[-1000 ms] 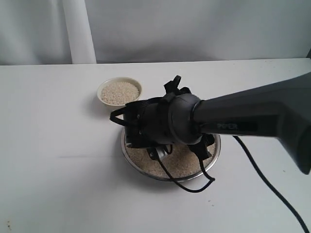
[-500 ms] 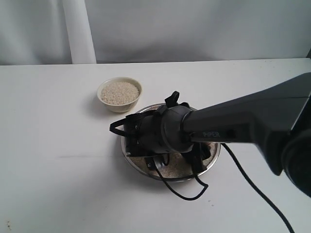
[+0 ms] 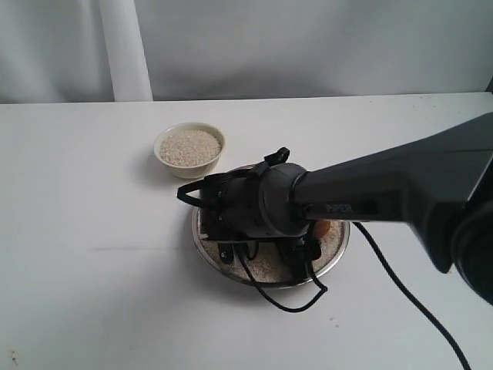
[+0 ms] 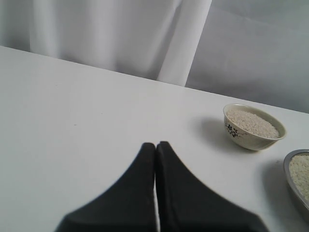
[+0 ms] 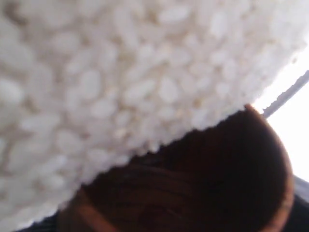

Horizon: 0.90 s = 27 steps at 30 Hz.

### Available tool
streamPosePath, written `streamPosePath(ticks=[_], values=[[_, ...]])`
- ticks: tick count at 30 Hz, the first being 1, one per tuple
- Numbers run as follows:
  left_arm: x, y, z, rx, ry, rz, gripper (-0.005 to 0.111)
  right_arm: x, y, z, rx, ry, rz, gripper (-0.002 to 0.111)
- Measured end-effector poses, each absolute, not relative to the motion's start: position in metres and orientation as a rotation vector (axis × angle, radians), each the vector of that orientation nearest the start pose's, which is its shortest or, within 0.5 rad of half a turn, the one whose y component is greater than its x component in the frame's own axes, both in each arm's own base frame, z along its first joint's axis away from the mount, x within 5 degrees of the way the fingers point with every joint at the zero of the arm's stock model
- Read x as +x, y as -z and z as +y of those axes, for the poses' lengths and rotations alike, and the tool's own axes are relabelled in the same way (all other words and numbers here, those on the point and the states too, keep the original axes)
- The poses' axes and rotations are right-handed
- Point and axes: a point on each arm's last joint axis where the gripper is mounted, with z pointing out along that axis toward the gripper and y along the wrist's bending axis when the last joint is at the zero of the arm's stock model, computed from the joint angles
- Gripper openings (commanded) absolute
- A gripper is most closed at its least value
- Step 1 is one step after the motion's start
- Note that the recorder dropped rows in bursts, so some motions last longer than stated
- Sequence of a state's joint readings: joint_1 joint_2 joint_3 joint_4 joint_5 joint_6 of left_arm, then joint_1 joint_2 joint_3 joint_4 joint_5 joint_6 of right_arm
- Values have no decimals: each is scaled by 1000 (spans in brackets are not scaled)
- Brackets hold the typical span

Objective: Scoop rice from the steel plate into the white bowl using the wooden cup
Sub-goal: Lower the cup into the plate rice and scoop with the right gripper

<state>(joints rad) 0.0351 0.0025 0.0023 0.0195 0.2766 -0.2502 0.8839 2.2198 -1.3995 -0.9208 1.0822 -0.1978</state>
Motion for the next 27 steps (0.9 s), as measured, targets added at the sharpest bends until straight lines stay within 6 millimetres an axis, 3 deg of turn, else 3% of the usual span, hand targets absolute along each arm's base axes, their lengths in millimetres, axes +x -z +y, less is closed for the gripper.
streamPosePath(ticks=[7,27], values=[[55,-187,2,-239,138,1751,0,313,-109,261,-1968,1027,2123,0],[55,-187,2,-239,138,1751,0,321,-112,261,-1771,857,2213,0]])
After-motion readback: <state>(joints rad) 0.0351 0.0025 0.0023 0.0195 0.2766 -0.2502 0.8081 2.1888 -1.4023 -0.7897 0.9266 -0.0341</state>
